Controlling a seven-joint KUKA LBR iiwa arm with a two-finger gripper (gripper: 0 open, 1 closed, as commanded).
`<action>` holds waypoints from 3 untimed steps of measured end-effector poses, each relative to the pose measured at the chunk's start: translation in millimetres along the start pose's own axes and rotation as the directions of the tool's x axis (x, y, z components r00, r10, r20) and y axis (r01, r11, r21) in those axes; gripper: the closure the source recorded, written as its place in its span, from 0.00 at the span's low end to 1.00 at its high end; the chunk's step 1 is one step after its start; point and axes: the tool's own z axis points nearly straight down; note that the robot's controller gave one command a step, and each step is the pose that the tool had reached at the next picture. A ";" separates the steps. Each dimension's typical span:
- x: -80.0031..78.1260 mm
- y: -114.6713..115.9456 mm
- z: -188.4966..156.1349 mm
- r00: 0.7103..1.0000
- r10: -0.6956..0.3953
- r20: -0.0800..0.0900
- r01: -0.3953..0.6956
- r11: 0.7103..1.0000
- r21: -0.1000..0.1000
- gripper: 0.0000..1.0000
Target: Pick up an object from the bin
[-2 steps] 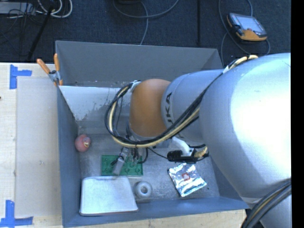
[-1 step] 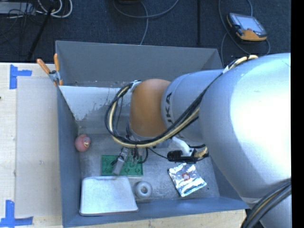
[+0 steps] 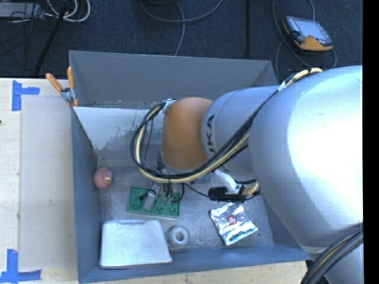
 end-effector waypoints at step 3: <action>-2.4 1.0 -110.6 1.000 -0.002 0.004 0.002 1.000 -0.001 1.00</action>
Offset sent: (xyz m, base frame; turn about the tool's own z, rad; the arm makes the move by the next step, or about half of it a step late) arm 0.0001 0.0000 0.0424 0.0000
